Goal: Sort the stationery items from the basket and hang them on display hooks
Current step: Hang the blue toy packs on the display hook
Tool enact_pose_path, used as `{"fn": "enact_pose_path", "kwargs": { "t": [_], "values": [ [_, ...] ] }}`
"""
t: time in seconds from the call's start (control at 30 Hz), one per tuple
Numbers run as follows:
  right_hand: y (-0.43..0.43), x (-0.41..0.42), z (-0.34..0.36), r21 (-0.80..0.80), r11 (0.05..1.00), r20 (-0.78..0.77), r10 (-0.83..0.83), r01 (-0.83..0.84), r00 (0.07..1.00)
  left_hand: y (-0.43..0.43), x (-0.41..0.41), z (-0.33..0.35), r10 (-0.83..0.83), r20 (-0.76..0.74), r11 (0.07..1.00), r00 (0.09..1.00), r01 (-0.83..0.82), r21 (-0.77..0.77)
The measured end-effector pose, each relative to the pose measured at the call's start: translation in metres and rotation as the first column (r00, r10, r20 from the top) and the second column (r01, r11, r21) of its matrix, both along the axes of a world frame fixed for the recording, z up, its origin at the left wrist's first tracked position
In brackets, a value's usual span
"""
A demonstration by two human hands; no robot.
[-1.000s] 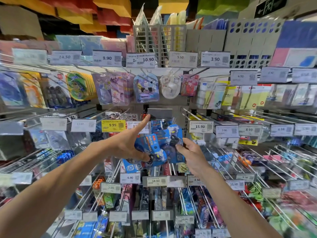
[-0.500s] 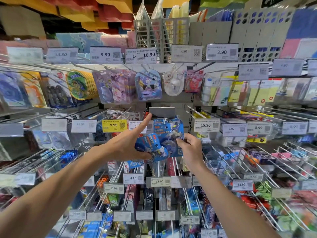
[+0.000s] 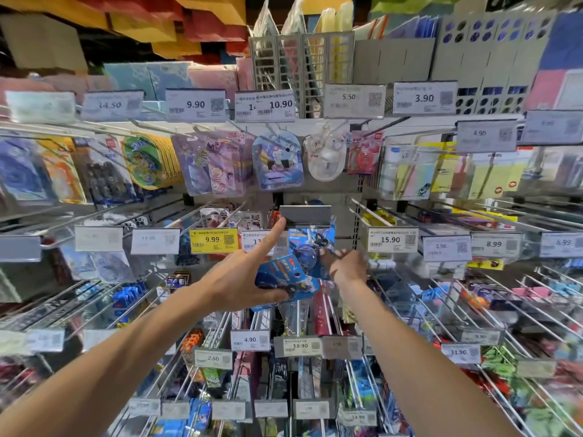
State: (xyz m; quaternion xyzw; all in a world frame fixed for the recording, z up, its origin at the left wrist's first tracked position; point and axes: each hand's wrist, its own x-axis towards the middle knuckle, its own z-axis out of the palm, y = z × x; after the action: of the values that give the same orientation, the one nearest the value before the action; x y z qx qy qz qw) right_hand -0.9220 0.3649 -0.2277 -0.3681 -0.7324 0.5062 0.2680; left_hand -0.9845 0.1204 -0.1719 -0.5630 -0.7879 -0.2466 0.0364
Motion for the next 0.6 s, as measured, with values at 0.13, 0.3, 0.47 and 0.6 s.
{"fn": "enact_pose_path", "kwargs": {
  "t": [0.13, 0.3, 0.47, 0.6],
  "values": [
    [-0.002, 0.004, -0.004, 0.097, 0.995, 0.043, -0.017, 0.012, 0.999, 0.000, -0.002, 0.000, -0.023, 0.040, 1.000, 0.999, 0.022, 0.008],
    [-0.008, 0.027, -0.009, 0.257, 0.916, 0.141, 0.280, -0.308, 0.950, 0.002, -0.001, -0.004, -0.058, 0.117, 0.995, 0.991, 0.048, 0.082],
    [-0.023, 0.068, -0.016, -0.167, 0.581, 0.093, 0.814, -0.797, 0.574, 0.006, 0.002, -0.010, -0.076, 0.198, 0.973, 0.977, 0.030, 0.227],
    [-0.042, 0.079, -0.020, -0.149, 0.683, -0.175, 0.693, -0.715, 0.699, 0.017, 0.011, -0.019, -0.138, 0.226, 0.943, 0.964, 0.059, 0.328]
  ]
}}
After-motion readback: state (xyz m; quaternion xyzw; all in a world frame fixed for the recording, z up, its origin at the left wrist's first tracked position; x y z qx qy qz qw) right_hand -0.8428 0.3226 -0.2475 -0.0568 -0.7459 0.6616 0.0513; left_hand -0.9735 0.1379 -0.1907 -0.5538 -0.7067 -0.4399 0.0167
